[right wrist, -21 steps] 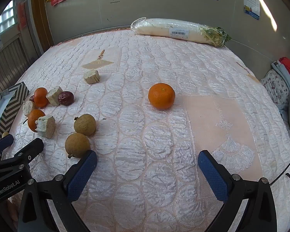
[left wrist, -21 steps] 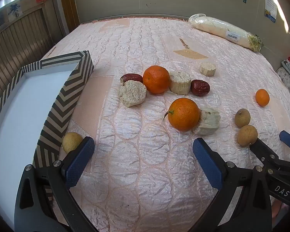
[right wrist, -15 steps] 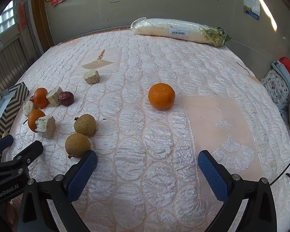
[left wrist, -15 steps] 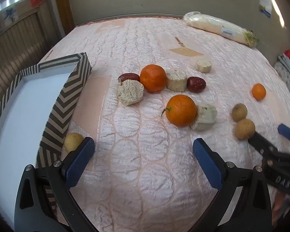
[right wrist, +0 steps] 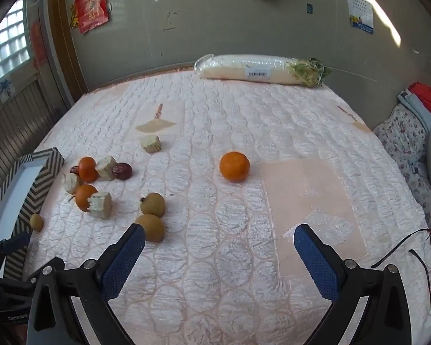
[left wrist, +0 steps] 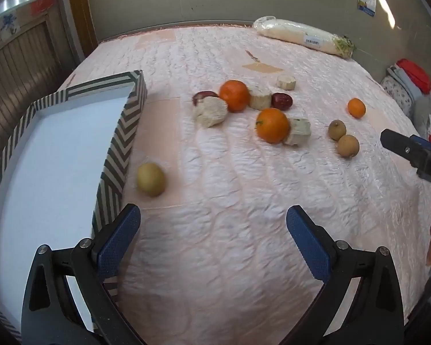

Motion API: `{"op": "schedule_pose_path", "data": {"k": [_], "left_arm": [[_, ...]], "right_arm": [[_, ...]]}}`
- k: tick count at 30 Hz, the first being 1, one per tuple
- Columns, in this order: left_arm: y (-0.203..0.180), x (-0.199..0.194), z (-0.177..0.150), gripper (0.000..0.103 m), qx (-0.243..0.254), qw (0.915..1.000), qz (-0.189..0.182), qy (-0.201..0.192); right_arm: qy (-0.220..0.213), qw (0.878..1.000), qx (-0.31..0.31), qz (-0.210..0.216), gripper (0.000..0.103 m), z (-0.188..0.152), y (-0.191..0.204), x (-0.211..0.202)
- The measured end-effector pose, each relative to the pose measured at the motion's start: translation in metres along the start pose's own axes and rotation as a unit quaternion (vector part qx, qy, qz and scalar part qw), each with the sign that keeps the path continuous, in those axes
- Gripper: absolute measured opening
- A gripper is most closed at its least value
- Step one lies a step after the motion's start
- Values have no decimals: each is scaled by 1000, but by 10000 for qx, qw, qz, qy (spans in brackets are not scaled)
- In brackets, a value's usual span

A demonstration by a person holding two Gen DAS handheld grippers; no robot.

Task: Organize fruits
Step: 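Move the left gripper toward the small brown pear beside the tray rim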

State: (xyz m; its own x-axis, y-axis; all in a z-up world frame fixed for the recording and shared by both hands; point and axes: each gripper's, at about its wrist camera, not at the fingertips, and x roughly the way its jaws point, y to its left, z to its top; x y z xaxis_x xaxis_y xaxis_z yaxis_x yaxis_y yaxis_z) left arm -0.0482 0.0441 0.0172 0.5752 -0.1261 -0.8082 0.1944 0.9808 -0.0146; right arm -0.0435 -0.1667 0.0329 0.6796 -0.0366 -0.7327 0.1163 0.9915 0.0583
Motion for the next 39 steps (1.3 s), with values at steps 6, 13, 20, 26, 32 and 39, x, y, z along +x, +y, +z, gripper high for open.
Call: {"op": "schedule_pose_path", "data": {"k": [6, 13, 20, 26, 32, 39], "left_arm": [[6, -21, 3, 102, -83, 9996, -117, -236], [-24, -19, 9, 102, 25, 9997, -159, -168], [-46, 4, 11, 102, -35, 9998, 181, -3], [-41, 26, 13, 102, -229, 9979, 568, 220], [-30, 38, 26, 102, -412, 9979, 458, 210], [-51, 35, 40, 102, -44, 9999, -80, 119]], "right_arm": [[-91, 9999, -82, 43, 103, 2, 7, -10], [-189, 9998, -90, 59, 103, 1, 7, -19], [-142, 9999, 22, 52, 103, 1, -2, -18], [-90, 9999, 107, 89, 103, -1, -6, -14], [-29, 9998, 118, 132, 103, -1, -5, -8], [-39, 9998, 125, 119, 103, 0, -5, -7]]}}
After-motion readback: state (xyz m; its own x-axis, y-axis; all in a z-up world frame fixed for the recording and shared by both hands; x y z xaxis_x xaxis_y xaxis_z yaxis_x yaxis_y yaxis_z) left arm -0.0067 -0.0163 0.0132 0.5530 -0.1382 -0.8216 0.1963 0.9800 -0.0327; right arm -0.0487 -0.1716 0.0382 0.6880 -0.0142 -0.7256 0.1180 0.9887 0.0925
